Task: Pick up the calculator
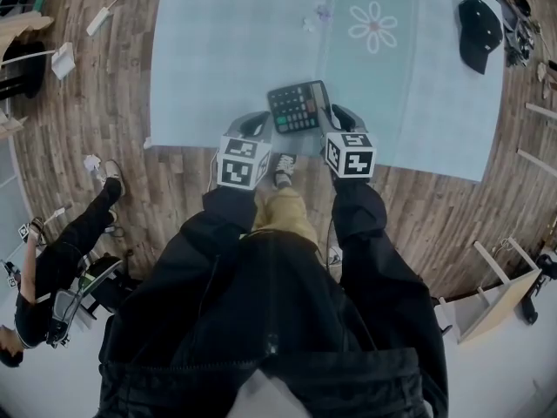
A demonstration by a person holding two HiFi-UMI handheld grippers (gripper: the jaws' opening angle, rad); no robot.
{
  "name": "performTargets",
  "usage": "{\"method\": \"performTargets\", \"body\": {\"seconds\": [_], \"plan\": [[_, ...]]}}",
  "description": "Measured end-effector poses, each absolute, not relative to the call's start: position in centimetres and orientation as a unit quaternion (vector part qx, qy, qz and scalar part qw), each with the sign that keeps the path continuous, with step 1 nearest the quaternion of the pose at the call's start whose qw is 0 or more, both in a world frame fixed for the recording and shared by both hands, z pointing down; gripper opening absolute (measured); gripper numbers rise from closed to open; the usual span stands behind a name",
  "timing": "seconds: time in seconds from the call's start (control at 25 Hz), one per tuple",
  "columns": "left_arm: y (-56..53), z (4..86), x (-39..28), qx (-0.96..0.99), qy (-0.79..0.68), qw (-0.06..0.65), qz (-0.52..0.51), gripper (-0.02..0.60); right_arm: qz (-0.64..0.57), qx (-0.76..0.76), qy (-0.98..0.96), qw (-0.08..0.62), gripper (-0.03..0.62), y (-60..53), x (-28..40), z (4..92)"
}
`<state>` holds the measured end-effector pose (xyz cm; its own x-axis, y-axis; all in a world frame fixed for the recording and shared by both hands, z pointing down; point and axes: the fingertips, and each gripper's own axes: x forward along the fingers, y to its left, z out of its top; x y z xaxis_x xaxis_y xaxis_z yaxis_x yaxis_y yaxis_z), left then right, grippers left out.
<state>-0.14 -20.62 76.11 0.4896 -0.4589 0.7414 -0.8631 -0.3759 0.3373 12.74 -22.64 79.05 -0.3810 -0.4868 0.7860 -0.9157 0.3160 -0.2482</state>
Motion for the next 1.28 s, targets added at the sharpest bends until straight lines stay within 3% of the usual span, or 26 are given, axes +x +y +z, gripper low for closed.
{"method": "performTargets", "body": {"seconds": [0.32, 0.56, 1.28], "plan": [[-20.3, 76.7, -0.3, 0.781, -0.42, 0.368, 0.282, 0.002, 0.379, 0.452, -0.747, 0.308, 0.13, -23.1, 12.6, 81.2], [-20.1, 76.6, -0.6, 0.78, -0.421, 0.368, 0.282, 0.002, 0.424, 0.443, -0.744, 0.264, 0.13, -22.9, 12.5, 81.7], [-19.6, 73.7, -1.1, 0.789, -0.434, 0.35, 0.26, 0.002, 0.43, 0.449, -0.755, 0.207, 0.041, -22.0, 10.0, 76.9]]}}
